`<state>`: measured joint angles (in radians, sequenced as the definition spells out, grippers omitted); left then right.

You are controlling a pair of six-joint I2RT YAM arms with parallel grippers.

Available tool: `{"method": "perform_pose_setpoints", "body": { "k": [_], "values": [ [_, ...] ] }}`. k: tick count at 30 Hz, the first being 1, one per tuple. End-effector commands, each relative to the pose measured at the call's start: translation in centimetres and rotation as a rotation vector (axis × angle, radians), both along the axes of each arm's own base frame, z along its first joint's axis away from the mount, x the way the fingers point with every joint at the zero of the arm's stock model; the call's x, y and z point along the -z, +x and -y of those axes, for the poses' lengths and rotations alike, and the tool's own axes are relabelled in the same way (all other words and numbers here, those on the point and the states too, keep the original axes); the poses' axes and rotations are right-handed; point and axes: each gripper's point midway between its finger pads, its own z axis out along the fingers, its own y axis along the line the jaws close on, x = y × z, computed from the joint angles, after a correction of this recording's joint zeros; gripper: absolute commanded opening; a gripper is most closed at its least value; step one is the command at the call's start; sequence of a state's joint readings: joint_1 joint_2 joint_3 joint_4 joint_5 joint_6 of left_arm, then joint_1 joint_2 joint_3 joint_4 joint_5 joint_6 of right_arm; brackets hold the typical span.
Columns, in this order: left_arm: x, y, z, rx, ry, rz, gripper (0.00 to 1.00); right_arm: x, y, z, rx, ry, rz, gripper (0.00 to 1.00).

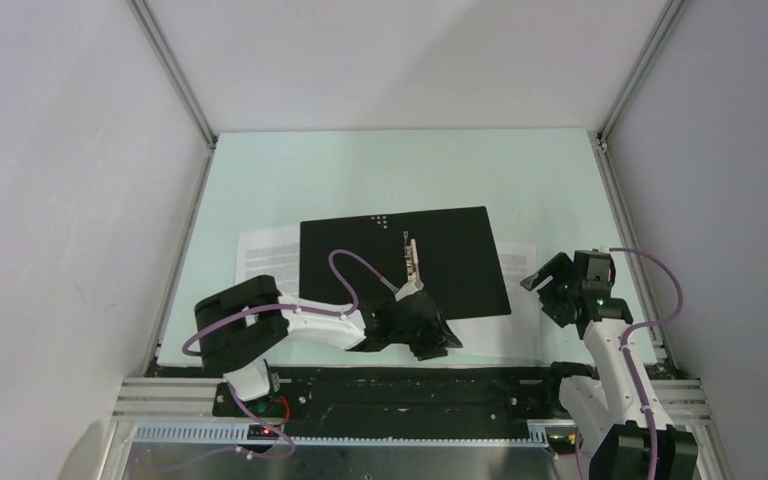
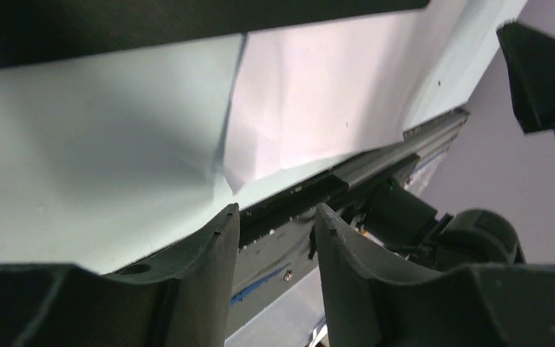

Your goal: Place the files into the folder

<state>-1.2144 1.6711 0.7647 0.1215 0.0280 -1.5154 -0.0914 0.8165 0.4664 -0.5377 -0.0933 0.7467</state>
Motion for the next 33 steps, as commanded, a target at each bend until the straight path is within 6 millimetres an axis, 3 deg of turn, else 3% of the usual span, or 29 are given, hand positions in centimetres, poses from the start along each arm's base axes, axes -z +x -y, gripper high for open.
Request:
{"method": "perform_pose_setpoints", "body": {
  "k": [1,5,15,17,19,20,22,28,33],
  "values": [
    [1.3,1.5,-0.7,-0.156,0.039,-0.008,0.46,-1.3,-0.4,-0.4,-0.040,0.009,0.027,0.80],
    [1.9,1.7,-1.7,-0.195,0.107,0.012,0.44,-1.8,-0.7,-0.5,-0.053,0.010,0.030,0.80],
    [3.4,1.2,0.0,-0.206,0.129,-0.051,0.36,-2.1,-1.3,-0.2,-0.047,-0.001,0.017,0.80],
    [3.6,1.3,0.0,-0.226,0.128,-0.066,0.29,-2.0,-1.5,0.0,-0.026,0.000,0.004,0.80],
    [3.8,1.5,-0.2,-0.249,0.127,-0.085,0.14,-2.1,-1.5,0.5,-0.001,-0.016,-0.009,0.80],
    [3.4,1.9,-0.1,-0.259,0.107,-0.087,0.05,-2.4,-1.4,0.6,0.006,-0.022,-0.010,0.81],
    [2.3,2.6,0.1,-0.277,0.062,-0.088,0.01,-2.8,-1.3,1.0,0.013,-0.040,-0.025,0.81],
    [-1.9,7.0,0.6,-0.321,-0.091,-0.084,0.00,-2.9,-1.0,1.6,0.038,-0.055,-0.075,0.84],
    [-4.5,10.4,0.1,-0.361,-0.201,-0.088,0.00,-1.7,-1.3,2.0,0.054,-0.020,-0.167,0.87]
  ]
}}
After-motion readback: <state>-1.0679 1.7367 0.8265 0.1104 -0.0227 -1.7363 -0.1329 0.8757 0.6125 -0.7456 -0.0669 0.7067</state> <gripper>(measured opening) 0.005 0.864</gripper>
